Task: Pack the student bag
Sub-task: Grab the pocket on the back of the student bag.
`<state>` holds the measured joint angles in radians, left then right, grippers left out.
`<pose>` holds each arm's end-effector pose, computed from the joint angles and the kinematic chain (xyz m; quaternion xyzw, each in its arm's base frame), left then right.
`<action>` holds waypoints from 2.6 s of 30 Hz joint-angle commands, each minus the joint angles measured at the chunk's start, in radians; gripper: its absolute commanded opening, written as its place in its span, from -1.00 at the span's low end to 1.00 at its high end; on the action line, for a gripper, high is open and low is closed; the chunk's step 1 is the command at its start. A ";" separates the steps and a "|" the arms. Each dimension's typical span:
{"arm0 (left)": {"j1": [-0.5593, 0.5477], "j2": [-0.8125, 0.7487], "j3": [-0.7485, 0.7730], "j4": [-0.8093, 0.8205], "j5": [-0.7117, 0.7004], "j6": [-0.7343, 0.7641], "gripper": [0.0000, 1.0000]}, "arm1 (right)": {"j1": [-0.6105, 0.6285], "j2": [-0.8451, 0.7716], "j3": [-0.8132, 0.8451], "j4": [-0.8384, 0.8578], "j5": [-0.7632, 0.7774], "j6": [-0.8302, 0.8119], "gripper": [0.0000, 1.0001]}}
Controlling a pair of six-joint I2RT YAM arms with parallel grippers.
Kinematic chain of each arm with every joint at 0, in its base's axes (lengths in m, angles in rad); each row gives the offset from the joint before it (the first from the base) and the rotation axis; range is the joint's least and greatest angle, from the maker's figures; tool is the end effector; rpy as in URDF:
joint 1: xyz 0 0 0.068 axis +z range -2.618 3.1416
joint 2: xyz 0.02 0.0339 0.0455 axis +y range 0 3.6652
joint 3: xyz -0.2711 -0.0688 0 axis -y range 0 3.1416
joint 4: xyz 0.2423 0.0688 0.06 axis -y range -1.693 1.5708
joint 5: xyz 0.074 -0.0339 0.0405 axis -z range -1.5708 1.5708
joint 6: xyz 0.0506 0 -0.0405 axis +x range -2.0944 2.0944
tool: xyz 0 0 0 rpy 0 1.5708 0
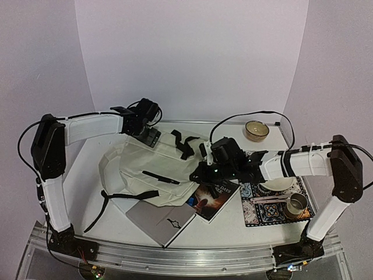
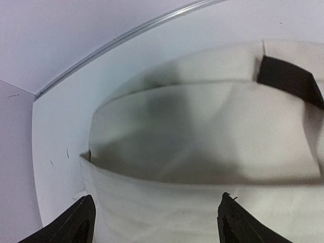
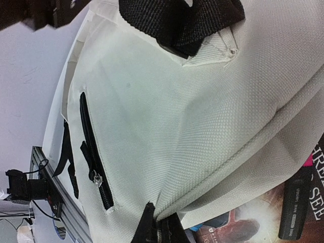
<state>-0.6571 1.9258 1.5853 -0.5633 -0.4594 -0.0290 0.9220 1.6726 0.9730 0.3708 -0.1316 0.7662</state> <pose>0.3593 -0.2489 0.2496 0.2133 0.8981 0.0954 0.3725 0.2298 0.3140 0.2330 -0.1013 0.8061 0.4694 0.3458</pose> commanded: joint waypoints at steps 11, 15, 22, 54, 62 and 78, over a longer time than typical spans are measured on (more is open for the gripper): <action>-0.064 -0.413 -0.363 -0.043 0.643 -0.273 0.59 | -0.006 0.032 0.069 -0.003 -0.031 -0.140 -1.00; -0.069 -0.440 -0.437 -0.011 0.738 -0.315 0.51 | -0.005 0.042 0.080 -0.003 -0.038 -0.156 -1.00; -0.070 -0.438 -0.510 0.076 0.835 -0.379 0.35 | -0.006 0.054 0.094 -0.002 -0.044 -0.165 -1.00; -0.121 -0.274 -0.520 0.234 0.901 -0.494 -0.11 | -0.004 0.104 0.102 0.061 -0.099 -0.137 -1.00; -0.132 -0.301 -0.509 0.246 0.890 -0.508 -0.32 | -0.004 0.111 0.104 0.069 -0.103 -0.132 -1.00; -0.133 -0.315 -0.512 0.251 0.884 -0.516 -1.00 | -0.005 0.091 0.079 0.068 -0.083 -0.135 -1.00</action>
<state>-0.7862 1.6508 1.0515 -0.3463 0.4174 -0.5471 0.9138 1.7748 1.0298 0.3968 -0.1955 0.6350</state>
